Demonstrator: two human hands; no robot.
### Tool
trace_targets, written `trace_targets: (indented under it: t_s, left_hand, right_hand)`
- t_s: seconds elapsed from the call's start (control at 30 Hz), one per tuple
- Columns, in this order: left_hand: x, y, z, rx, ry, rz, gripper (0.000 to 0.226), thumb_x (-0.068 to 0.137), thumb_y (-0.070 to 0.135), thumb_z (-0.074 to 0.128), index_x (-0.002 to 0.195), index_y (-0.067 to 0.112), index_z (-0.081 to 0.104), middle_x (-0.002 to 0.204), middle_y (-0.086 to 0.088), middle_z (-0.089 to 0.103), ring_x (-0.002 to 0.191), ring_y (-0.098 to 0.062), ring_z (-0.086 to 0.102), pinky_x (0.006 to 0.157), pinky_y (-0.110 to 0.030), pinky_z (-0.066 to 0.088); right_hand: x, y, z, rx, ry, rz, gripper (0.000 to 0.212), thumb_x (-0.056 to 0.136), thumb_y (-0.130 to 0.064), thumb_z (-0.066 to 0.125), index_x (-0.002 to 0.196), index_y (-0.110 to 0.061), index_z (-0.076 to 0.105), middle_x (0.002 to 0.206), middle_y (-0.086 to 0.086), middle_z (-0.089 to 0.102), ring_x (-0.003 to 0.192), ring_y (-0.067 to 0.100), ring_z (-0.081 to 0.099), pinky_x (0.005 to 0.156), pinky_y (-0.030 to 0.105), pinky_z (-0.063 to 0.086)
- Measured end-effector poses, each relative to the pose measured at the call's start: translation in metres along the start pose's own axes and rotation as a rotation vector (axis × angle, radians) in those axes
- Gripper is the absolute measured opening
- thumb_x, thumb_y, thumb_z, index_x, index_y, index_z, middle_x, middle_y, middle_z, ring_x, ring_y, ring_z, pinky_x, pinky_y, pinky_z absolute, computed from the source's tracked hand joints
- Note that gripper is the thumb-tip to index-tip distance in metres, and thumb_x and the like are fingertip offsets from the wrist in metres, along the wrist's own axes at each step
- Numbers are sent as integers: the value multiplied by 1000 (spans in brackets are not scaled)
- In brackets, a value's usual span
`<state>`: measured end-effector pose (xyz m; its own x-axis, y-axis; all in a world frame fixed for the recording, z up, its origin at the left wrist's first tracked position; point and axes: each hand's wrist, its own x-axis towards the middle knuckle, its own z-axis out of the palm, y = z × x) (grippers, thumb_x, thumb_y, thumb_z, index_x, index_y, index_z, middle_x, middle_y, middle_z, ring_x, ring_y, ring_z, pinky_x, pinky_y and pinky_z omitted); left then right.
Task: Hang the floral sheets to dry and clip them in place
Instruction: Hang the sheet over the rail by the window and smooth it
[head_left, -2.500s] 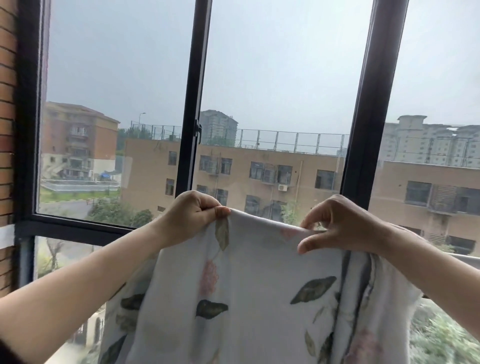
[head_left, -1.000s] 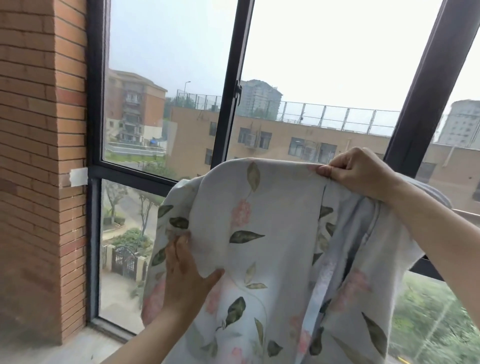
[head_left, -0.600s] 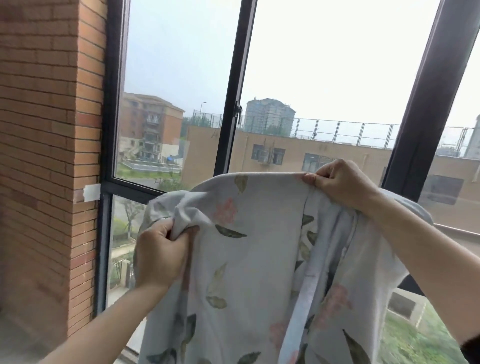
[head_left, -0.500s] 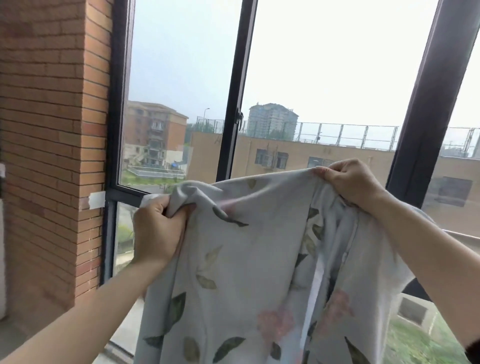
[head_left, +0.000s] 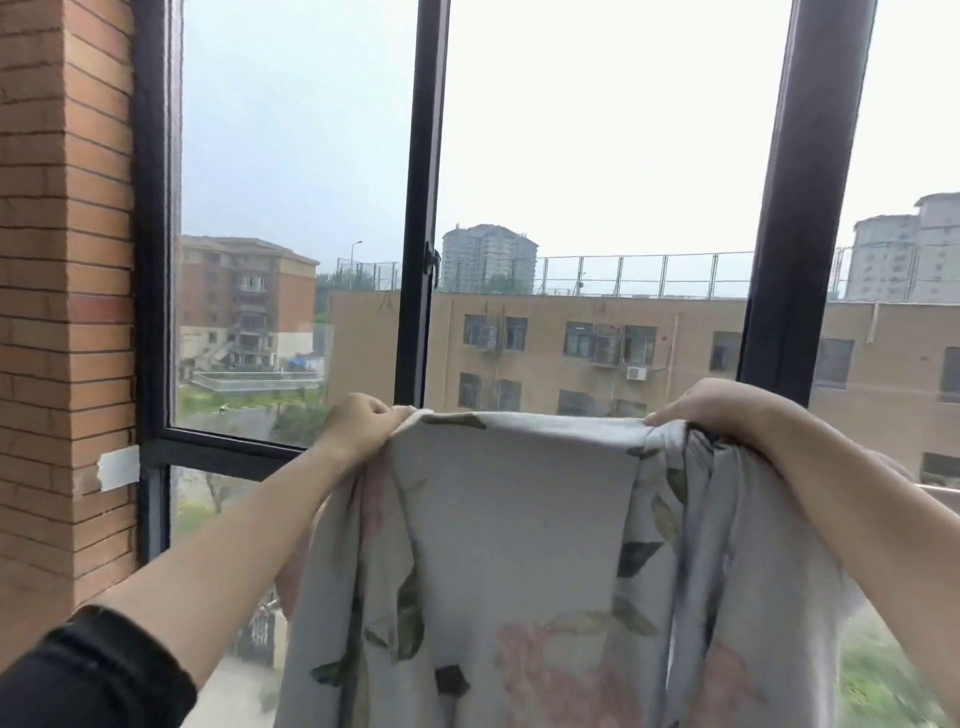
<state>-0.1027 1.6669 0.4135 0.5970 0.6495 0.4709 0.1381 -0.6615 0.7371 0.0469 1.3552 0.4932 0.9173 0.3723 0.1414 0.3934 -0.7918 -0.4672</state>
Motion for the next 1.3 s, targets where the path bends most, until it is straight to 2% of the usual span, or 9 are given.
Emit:
trace_targets:
  t_s: [0.13,0.23,0.37,0.5,0.6,0.8,0.97,1.13,1.3]
  left_hand:
    - [-3,-21,-1,-99,-99,-44,56,94,36,57,50,18,28,53,-2,24,53,-19,23,52,-32,17]
    - [-13,-22,-5,-40,-48,-1,46,99,32,46,60,9,41,63,-11,41,63,-24,41,56,-34,25]
    - [-30,-22,-7,76,63,93,39,102,29,36,103,0,62,111,-20,60,110,-32,52,87,-33,38]
    - [-64,-1,-12,-33,143,453,36,100,37,39,118,13,59,114,-2,63,101,-11,56,77,-16,41]
    - [-76,23,-2,93,-38,625,57,93,60,34,132,22,51,123,5,59,114,-12,54,95,-31,45]
    - [-67,42,18,294,13,621,57,91,64,28,83,14,55,85,6,55,91,-25,54,81,-37,39]
    - [-60,37,18,293,28,623,53,85,69,19,72,24,42,77,9,47,88,-25,53,82,-39,42]
    - [-55,34,16,268,11,621,47,83,70,17,61,31,31,68,14,39,83,-27,53,79,-39,44]
    - [-57,37,14,266,6,608,50,87,72,25,65,28,36,72,11,42,88,-29,54,81,-39,42]
  right_hand:
    - [-7,2,1,23,-4,-31,22,82,-35,72,82,-13,72,84,2,65,72,13,57,59,24,42]
    - [-12,-1,2,38,2,-55,22,83,-33,73,74,-13,70,78,1,66,69,14,58,56,23,42]
    - [-15,-4,2,26,8,-40,18,82,-30,74,81,-12,73,86,6,68,76,19,60,67,28,45]
    - [-16,-6,3,-23,-27,-39,14,82,-29,73,86,-15,75,95,8,69,77,18,60,69,27,46]
    - [-13,-8,5,-43,-14,-24,36,82,-30,72,107,-4,71,102,12,67,81,21,58,70,28,44]
    - [-20,0,3,9,155,-160,30,73,-29,80,59,-9,62,60,2,58,61,17,52,56,27,39]
    - [-65,-5,5,273,727,-755,13,78,-32,77,77,-21,71,66,-11,64,54,1,58,55,8,45]
    - [-108,3,17,-106,402,-1008,52,71,-60,69,45,-20,49,43,-10,39,44,10,42,47,20,34]
    - [-136,11,67,-617,248,-611,73,65,-86,49,51,-15,52,50,-5,49,48,7,44,53,26,39]
